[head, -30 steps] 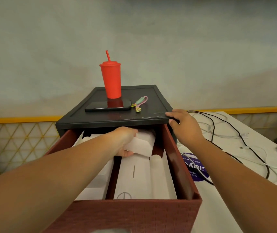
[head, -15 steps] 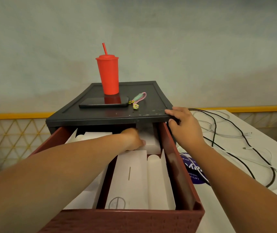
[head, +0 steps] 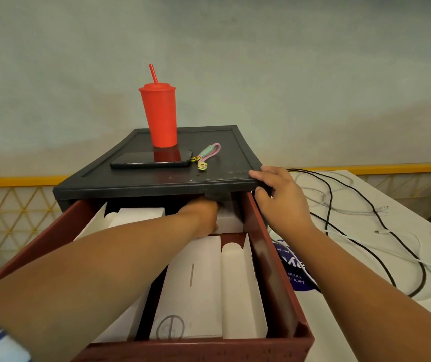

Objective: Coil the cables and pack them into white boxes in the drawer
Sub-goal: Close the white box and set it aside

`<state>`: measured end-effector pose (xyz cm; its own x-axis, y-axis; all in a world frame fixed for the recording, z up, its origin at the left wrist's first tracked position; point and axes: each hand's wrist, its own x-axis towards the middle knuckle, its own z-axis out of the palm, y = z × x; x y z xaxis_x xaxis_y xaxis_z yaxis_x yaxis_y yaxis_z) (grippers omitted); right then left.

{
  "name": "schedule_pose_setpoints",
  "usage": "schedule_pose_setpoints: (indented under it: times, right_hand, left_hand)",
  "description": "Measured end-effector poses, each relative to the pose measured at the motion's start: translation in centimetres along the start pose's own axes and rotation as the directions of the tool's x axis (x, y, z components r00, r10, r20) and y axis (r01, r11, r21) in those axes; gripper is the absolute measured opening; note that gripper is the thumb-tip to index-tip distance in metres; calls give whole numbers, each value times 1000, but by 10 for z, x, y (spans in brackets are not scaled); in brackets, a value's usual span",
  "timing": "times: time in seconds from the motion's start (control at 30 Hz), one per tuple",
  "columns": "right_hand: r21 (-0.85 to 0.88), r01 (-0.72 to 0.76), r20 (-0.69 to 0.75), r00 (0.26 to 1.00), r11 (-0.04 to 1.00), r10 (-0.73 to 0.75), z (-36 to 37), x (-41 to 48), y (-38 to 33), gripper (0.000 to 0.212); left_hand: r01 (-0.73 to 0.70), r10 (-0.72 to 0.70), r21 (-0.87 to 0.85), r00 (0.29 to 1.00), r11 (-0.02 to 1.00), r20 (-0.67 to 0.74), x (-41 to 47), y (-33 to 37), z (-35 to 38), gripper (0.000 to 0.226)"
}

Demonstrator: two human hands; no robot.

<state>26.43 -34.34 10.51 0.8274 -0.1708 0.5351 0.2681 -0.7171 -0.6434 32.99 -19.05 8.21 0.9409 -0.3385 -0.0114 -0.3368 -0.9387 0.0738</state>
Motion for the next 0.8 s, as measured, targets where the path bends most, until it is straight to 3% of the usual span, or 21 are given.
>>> schedule_pose_setpoints:
  times: [0.1,0.23,0.5,0.67,0.8]
  right_hand:
    - [2,4,7,1000,1000,-4,-1,0,0,37]
    - [15,-3,24,1000,1000,3,-1,-2,-2,39]
    - [-74,-28,204,978,997,43,-14,-5,-13,45]
    - [-99,-56,264,961,994,80,-20,-5,-22,45]
    - [-117,-62,282,955,991,93,-22,-5,-28,43]
  left_hand:
    - [-14,12,69,999,998,31,-1,0,-1,48]
    - [-5,-16,118,984,993,179,-15,1,-11,61]
    - [-128,143,-136,984,982,103,-126,3,-83,56]
    - [-134,203,-318,959,938,195,-221,-20,-99,61]
    - [-115,186,-282,953,952,240,-254,-41,-89,28]
